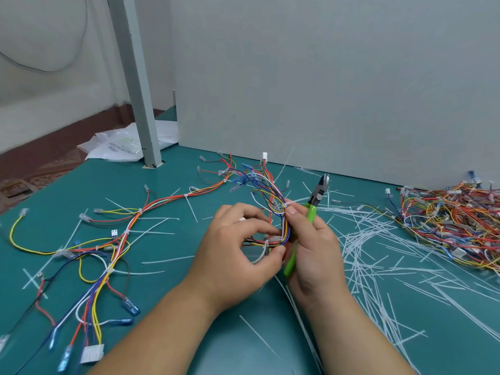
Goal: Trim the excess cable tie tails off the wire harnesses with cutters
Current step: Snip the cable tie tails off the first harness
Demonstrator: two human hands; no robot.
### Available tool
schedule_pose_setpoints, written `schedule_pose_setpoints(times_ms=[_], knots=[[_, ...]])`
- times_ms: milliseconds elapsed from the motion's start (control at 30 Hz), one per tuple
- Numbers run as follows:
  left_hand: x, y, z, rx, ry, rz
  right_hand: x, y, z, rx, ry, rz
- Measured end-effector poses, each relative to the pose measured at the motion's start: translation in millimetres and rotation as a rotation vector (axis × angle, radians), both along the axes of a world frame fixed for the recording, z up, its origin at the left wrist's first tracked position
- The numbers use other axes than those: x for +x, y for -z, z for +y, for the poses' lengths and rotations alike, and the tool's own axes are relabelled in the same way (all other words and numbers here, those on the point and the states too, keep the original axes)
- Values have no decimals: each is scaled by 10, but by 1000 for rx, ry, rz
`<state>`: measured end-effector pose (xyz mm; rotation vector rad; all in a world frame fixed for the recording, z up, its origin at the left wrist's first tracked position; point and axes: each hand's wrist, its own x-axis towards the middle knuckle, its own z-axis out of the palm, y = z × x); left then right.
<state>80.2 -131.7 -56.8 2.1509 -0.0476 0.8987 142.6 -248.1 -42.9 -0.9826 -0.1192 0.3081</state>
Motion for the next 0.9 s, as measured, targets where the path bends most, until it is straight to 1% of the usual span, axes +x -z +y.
schedule_pose_setpoints(times_ms=[100, 200, 267, 400, 533, 633, 700, 833, 900], knots=[[-9, 3, -53, -129, 107, 89, -3, 9, -4, -17, 44, -35], [13, 22, -144, -220, 148, 105, 3, 17, 6, -32, 57, -43], [32, 35, -175, -301, 133, 100, 13, 30, 19, -46, 63, -52], [42, -14, -152, -490, 50, 84, 14, 62, 16, -155, 108, -162], [61, -67, -62, -638, -3, 24, 4, 122, -8, -254, 64, -237], [74, -89, -39, -686, -17, 6, -19, 123, 7, -334, 28, -277], [69, -96, -54, -705, 0, -9, -29, 126, 20, -346, 12, -303], [65, -86, -45, -729, 5, -76, -28, 153, 2, -371, 78, -388], [63, -95, -42, -725, 17, -110, -28, 169, -5, -365, 74, -402]])
